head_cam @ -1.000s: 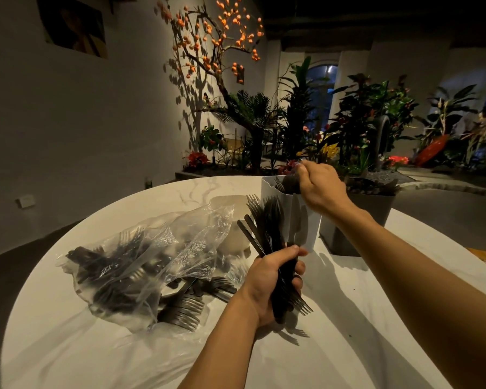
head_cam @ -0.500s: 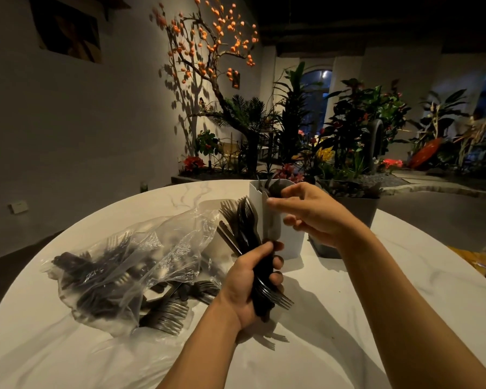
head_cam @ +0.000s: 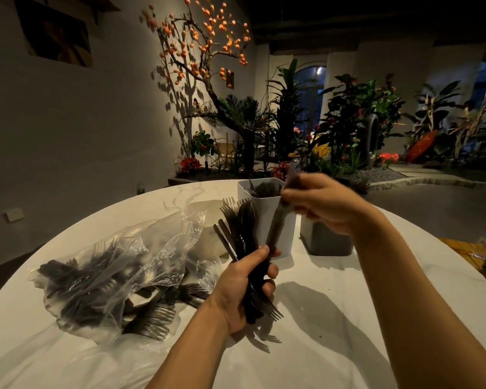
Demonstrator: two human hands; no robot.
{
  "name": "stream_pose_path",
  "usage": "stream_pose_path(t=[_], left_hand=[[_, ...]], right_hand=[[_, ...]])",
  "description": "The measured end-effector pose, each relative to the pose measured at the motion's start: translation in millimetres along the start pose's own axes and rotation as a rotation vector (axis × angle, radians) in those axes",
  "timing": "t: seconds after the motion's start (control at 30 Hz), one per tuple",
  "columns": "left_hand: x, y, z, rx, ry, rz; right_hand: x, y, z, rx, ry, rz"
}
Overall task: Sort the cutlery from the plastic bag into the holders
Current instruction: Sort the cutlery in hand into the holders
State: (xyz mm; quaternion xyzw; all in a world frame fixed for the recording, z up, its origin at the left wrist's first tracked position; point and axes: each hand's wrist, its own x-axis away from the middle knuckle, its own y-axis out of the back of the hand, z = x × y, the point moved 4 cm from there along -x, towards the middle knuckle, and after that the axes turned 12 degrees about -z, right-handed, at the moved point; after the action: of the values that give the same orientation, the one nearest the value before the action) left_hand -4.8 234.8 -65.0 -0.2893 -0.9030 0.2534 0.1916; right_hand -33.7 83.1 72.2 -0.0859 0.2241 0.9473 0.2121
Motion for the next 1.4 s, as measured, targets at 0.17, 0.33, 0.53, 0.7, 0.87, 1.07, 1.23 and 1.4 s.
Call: stream_pose_path(t=[0.17,0.33,0.53,0.7,0.87,1.07,1.23,1.4], left_hand=[[1.2,-0.5,-1.8,0.005,-0.020,-0.030],[0.1,1.9,-0.5,-0.011,-0.018,-0.045],[1.0,0.9,-0.7,-0.021,-0.023,-0.036],[0.4,0.8,-0.5,-0.028,-0.023,-0.025],[-0.2,1.8,-0.3,-0.027,-0.021,-0.026],[-1.0,1.4,0.3,-0.016,0.003,-0.015],[-0.1,0.4,-0.5,-0.015,0.001,0.002],[-2.1,0.9,0.1,-0.021,-0.011,-0.008]], right_hand=[[1.9,65.7,14.8,-0.171,0.156,-0.623],[6.2,89.7,18.5,0.183,0.325,-0.889],[-5.1,72.0,-2.5,0.419,0.258,-0.807],[-4.3,76.4,3.5,0.351,0.315,-0.909],[2.0,91.6,12.2,0.317,0.376,-1.034],[-15.3,62.3,-35.8,0.747,0.107,-0.773],[-18.6,54.2,-43.5,0.814,0.026,-0.730],[-8.8,54.9,-18.0,0.767,0.322,-0.896]])
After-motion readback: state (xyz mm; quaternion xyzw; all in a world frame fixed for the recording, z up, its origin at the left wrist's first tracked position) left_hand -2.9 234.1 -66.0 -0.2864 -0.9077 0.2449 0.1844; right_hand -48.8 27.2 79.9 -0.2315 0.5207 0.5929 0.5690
